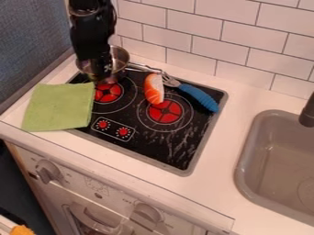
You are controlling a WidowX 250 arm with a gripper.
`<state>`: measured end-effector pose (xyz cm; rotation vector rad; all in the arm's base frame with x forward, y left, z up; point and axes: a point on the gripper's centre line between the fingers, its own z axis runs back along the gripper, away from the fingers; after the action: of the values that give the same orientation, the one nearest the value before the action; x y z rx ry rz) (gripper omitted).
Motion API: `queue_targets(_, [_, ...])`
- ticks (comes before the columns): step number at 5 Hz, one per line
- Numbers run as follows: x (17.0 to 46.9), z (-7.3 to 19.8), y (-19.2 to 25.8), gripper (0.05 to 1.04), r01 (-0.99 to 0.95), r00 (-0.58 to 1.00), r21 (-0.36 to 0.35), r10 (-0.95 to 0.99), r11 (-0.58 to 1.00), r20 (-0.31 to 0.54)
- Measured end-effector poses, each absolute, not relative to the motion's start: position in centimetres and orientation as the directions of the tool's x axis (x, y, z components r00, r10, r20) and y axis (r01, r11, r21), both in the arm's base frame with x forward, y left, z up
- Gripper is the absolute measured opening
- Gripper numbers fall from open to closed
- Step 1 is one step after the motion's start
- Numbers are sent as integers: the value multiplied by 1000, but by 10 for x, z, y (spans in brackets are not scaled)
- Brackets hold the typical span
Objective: Put the silver pot on top of the green cloth
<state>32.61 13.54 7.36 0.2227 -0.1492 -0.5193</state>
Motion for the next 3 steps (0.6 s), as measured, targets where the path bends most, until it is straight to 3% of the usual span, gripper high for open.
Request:
queue_targets(1, [338,59,136,999,595,778,237,-625,768,72])
queue_targets(3, [362,39,141,999,792,588,126,-802,597,104])
